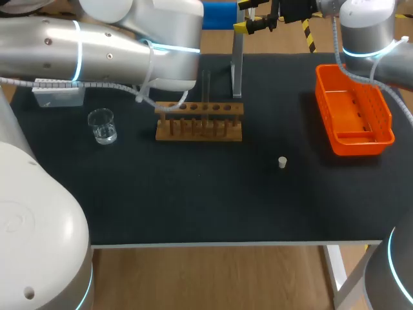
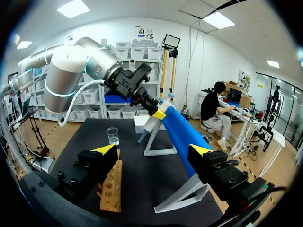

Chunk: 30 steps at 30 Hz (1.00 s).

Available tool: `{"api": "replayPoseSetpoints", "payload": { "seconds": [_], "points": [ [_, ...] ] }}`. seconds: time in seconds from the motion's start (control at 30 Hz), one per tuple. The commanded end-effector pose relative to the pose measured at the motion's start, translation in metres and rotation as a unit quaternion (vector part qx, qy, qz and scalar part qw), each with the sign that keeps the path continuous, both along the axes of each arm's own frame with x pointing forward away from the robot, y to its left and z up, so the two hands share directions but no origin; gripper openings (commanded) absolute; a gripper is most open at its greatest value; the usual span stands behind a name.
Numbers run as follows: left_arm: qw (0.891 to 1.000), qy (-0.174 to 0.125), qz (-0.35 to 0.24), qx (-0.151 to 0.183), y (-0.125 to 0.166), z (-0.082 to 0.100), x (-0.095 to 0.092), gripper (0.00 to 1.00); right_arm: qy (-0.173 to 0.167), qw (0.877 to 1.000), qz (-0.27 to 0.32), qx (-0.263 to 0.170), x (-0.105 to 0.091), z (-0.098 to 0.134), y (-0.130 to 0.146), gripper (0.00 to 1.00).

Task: Invert the test tube, pick up the pipette, mount the tip to pipette, aspirate from beaker and dispense into the tube, eject the tip, return the pipette, and cap with the stopper.

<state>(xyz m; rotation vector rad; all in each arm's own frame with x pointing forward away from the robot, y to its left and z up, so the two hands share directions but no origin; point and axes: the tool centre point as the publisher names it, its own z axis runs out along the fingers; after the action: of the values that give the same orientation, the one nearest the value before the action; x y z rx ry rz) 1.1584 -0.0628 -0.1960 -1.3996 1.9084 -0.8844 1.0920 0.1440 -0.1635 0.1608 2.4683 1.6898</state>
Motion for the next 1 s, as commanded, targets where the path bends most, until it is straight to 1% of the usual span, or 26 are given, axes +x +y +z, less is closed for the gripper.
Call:
{"api": "replayPoseSetpoints", "payload": {
  "seconds": [0.03,0.77,1.0],
  "points": [
    [1.0,0.011,0.0,0.003,-0.001,0.001,0.004,0.0,0.001,1.0,0.002,-0.001,0.001,0.001,-0.001,1.0],
    [1.0,-0.001,0.016,0.009,0.001,0.011,0.007,0.0,0.001,1.0,0.002,-0.001,0.001,0.001,-0.001,1.0],
    [0.999,0.004,0.028,0.016,0.001,0.011,0.009,0.0,0.001,1.0,0.002,-0.001,0.001,0.001,-0.001,1.0]
  ]
}}
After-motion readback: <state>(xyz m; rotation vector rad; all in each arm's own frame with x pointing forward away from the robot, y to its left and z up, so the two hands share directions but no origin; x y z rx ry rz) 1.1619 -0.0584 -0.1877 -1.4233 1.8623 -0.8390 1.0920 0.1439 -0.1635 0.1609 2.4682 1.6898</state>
